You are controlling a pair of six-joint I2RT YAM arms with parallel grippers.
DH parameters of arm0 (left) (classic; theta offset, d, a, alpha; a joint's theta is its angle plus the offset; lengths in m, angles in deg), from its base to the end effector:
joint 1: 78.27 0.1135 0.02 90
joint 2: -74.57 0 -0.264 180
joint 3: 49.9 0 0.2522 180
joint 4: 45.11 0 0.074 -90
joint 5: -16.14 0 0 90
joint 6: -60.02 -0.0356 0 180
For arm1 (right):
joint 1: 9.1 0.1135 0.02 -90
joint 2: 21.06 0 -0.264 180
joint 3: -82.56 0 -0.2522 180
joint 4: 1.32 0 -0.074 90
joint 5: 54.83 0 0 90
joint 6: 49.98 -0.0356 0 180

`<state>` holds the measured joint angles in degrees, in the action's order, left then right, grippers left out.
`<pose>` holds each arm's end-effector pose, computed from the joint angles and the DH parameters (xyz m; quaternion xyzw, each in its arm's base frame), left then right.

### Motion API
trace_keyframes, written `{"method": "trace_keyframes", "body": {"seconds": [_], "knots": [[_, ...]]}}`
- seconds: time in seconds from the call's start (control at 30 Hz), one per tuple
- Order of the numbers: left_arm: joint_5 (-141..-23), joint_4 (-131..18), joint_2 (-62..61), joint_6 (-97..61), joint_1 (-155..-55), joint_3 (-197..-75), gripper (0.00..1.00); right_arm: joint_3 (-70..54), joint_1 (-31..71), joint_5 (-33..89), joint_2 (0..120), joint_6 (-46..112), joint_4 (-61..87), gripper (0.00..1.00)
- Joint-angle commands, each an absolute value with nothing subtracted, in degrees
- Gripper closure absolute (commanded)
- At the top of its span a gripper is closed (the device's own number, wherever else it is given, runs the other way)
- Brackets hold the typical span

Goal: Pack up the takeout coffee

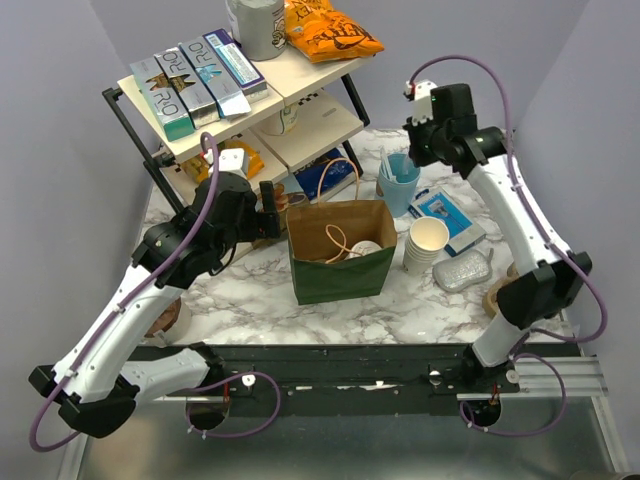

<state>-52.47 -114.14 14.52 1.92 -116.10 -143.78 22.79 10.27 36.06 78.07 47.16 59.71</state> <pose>0.1543 -0.1034 0.4209 -0.0402 0.8756 -0.1233 0.4652 0.3598 0.1259 0.3946 -0.2045 0.8826 0.0381 0.4215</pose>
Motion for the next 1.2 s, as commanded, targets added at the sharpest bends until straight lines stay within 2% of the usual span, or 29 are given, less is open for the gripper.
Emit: {"method": "trace_keyframes", "body": {"seconds": [0.0, 0.3, 0.4, 0.53, 0.63, 0.73, 0.93, 1.17], "knots": [[-54.7, -112.31, 16.47, 0.78, -115.71, -144.52, 0.01, 22.49, 10.05, 36.85, 71.15, 47.14, 57.62, 0.99], [-54.96, -111.78, 18.58, 0.78, -115.71, -144.08, 0.01, 23.46, 9.97, 22.89, 55.26, 49.68, 57.01, 0.99], [-54.61, -112.13, 19.11, 1.13, -115.71, -143.55, 0.01, 23.28, 9.97, 11.65, 49.98, 48.99, 56.83, 0.99], [-54.61, -112.4, 19.73, 1.22, -115.8, -142.85, 0.01, 21.18, 9.97, -10.28, 45.4, 45.84, 54.99, 0.99], [-54.87, -112.75, 19.99, 1.48, -115.71, -142.41, 0.01, 19.94, 11.62, -20.61, 44.51, 42.75, 53.4, 0.99], [-55.05, -113.01, 19.9, 1.83, -115.71, -141.62, 0.01, 20.46, 16.71, -19.69, 45.29, 43.88, 55.76, 0.99], [-54.52, -113.63, 20.25, 2.88, -115.71, -140.65, 0.01, 27.67, 25.69, -7.05, 51.88, 48.1, 67.01, 0.99], [-54.17, -114.59, 21.13, 3.33, -115.71, -139.77, 0.01, 26.71, 26.93, 0.37, 52.94, 48.54, 68.34, 0.99]]}}
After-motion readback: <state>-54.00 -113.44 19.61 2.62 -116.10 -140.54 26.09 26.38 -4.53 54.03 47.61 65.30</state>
